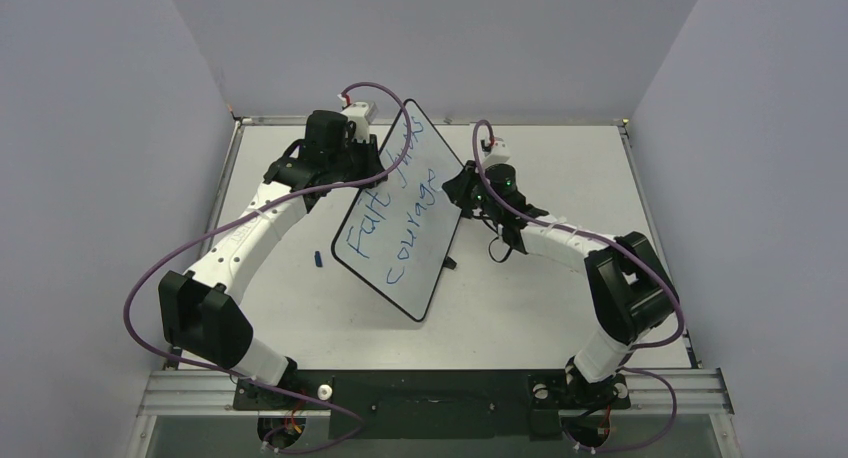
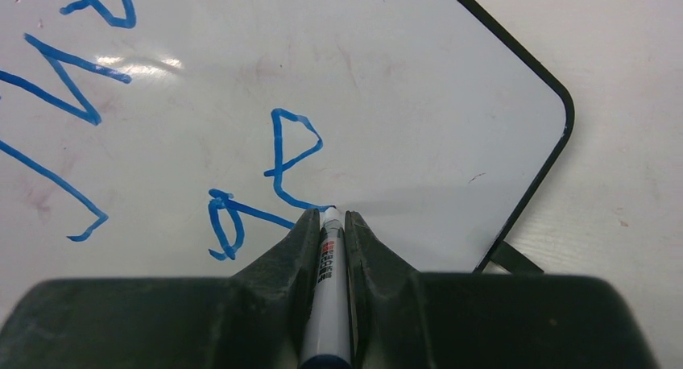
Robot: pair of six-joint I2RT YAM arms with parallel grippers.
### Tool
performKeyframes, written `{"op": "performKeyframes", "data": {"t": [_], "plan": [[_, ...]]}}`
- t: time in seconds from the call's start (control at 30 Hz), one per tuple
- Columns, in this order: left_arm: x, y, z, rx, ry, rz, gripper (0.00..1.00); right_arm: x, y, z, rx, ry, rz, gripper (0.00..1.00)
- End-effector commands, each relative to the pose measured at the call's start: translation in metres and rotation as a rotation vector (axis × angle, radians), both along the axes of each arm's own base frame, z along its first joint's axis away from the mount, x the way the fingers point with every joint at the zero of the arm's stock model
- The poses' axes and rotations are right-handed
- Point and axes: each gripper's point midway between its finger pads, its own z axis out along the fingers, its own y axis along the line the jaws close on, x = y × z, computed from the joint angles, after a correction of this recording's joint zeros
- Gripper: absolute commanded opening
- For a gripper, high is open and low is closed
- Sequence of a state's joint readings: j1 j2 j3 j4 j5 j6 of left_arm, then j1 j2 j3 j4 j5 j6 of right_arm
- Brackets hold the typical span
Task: Write a sentence on the whiteboard
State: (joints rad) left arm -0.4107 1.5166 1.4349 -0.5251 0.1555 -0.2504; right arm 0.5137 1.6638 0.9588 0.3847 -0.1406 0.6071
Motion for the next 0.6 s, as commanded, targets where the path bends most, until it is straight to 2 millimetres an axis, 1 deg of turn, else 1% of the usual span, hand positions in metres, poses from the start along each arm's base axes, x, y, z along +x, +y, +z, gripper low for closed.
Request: {"op": "performKeyframes", "data": {"t": [0.0, 0.13, 0.3, 0.4, 0.43, 0.47, 0.5, 0.57], "plan": [[0.016, 0.014, 0.035, 0.063, -0.174, 0.016, 0.0, 0.007, -0.004, -0.002, 0.004, 0.0, -0.001, 0.0], [0.017, 0.014, 0.035, 0.064, -0.173, 0.016, 0.0, 0.017, -0.008, -0.001, 0.011, -0.001, -0.017, 0.0], [0.017, 0.014, 0.035, 0.064, -0.172, 0.016, 0.0, 0.027, -0.009, 0.002, 0.018, -0.004, -0.026, 0.0], [0.017, 0.013, 0.034, 0.064, -0.17, 0.014, 0.0, 0.036, -0.008, 0.009, 0.024, -0.015, -0.029, 0.0], [0.017, 0.013, 0.033, 0.065, -0.169, 0.013, 0.0, 0.038, -0.007, 0.008, 0.024, -0.011, -0.03, 0.0], [0.017, 0.013, 0.033, 0.065, -0.168, 0.014, 0.0, 0.042, -0.007, 0.013, 0.029, -0.02, -0.03, 0.0], [0.017, 0.013, 0.033, 0.065, -0.168, 0.014, 0.0, 0.044, -0.006, 0.011, 0.028, -0.017, -0.03, 0.0], [0.017, 0.013, 0.033, 0.065, -0.169, 0.014, 0.0, 0.05, -0.005, 0.018, 0.036, -0.029, -0.03, 0.0]]}}
